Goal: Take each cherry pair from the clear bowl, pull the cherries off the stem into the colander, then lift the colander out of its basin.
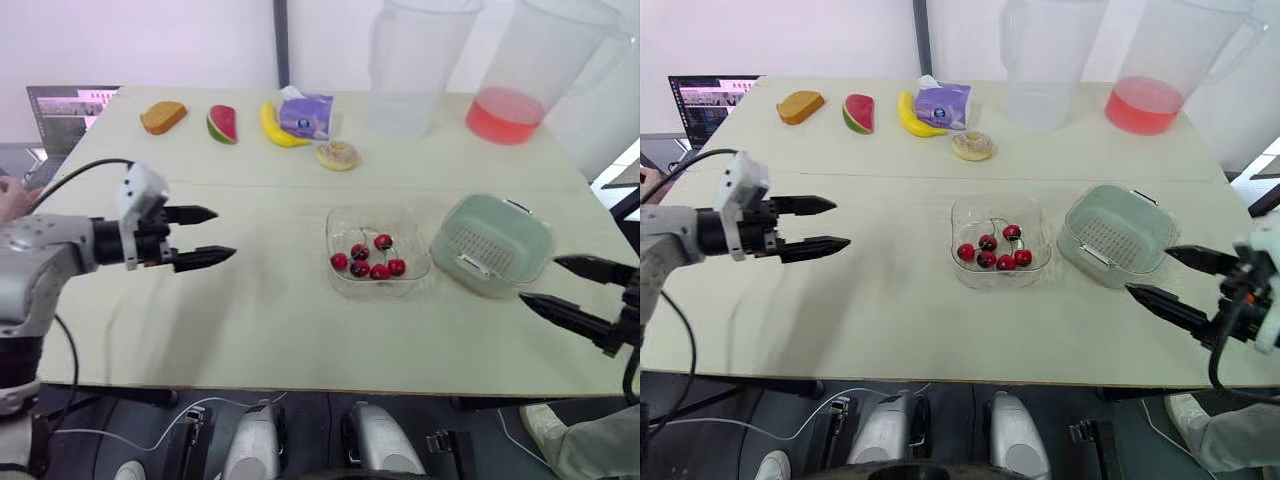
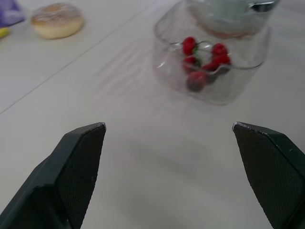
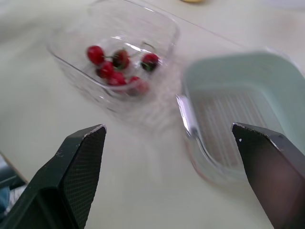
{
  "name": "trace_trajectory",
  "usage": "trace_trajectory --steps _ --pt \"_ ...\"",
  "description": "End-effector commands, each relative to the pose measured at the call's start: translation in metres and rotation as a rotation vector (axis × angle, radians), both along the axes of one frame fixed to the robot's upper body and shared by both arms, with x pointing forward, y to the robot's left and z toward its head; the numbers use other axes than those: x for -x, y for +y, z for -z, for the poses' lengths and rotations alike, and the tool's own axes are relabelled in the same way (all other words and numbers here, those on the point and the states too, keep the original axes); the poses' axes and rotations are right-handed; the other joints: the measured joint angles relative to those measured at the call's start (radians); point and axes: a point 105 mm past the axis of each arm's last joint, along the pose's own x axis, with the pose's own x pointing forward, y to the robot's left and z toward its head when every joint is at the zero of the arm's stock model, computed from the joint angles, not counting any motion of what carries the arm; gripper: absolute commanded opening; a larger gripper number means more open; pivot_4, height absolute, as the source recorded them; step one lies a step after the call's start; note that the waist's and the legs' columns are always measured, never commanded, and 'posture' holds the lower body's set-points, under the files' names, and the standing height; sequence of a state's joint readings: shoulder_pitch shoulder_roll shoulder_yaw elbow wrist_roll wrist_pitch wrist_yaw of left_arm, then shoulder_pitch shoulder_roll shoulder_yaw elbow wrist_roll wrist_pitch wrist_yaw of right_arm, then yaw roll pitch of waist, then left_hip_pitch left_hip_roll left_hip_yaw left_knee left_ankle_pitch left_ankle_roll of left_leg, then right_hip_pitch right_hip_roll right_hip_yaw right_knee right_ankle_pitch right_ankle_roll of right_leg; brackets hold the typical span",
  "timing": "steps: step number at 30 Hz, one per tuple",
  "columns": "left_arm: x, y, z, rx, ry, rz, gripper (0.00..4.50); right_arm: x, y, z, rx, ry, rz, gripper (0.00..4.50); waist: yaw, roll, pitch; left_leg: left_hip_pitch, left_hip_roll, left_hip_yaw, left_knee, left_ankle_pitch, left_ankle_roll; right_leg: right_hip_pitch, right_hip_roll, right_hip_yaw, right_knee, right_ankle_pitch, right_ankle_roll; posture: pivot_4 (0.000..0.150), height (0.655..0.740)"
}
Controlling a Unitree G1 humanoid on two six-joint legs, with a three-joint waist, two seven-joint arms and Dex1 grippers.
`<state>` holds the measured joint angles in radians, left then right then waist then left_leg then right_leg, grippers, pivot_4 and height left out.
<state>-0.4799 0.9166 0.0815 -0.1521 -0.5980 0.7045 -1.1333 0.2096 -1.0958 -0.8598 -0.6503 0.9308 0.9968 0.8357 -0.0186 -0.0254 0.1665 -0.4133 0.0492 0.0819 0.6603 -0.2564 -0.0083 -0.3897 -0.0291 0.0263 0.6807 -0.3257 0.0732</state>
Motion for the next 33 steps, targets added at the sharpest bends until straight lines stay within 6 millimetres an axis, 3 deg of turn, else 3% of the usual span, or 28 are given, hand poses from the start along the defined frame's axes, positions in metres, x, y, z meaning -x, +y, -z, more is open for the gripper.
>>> trace_trajectory --steps 1,6,12,22,33 --pt "0.006 -0.028 -0.004 -0.048 -0.029 0.136 4.50 -0.017 0.043 -0.005 0.084 0.014 -0.155 4.44 -0.003 0.000 0.000 0.000 0.000 0.000 0.000 0.000 0.000 0.000 0.000 0.000 0.000 0.000 0.000 0.150 0.7400" --pt "0.008 -0.043 0.003 -0.086 -0.035 0.245 4.50 -0.070 0.083 0.008 0.221 0.080 -0.245 4.44 -0.016 0.001 0.001 -0.003 0.000 0.000 0.000 0.000 0.000 -0.005 0.002 0.002 0.001 0.000 -0.001 0.150 0.7400" --pt "0.009 -0.051 0.004 -0.078 -0.047 0.307 4.50 -0.099 0.098 0.025 0.444 0.183 -0.341 4.44 0.000 0.003 0.002 -0.024 0.000 0.001 0.007 0.000 0.001 -0.024 0.001 0.001 0.005 0.000 0.000 0.150 0.7400" --pt "0.011 -0.053 0.008 -0.069 -0.051 0.307 4.50 -0.118 0.105 0.041 0.683 0.245 -0.436 4.44 0.006 0.003 0.001 -0.031 0.000 0.001 0.009 0.001 0.000 -0.032 0.001 0.000 0.010 0.001 0.000 0.150 0.7400" --pt "0.014 -0.053 0.009 -0.057 -0.048 0.294 4.50 -0.123 0.111 0.038 0.776 0.241 -0.484 4.44 0.004 0.003 0.002 -0.030 0.000 0.001 0.011 0.001 0.000 -0.033 0.001 -0.001 0.013 0.001 0.000 0.150 0.7400"
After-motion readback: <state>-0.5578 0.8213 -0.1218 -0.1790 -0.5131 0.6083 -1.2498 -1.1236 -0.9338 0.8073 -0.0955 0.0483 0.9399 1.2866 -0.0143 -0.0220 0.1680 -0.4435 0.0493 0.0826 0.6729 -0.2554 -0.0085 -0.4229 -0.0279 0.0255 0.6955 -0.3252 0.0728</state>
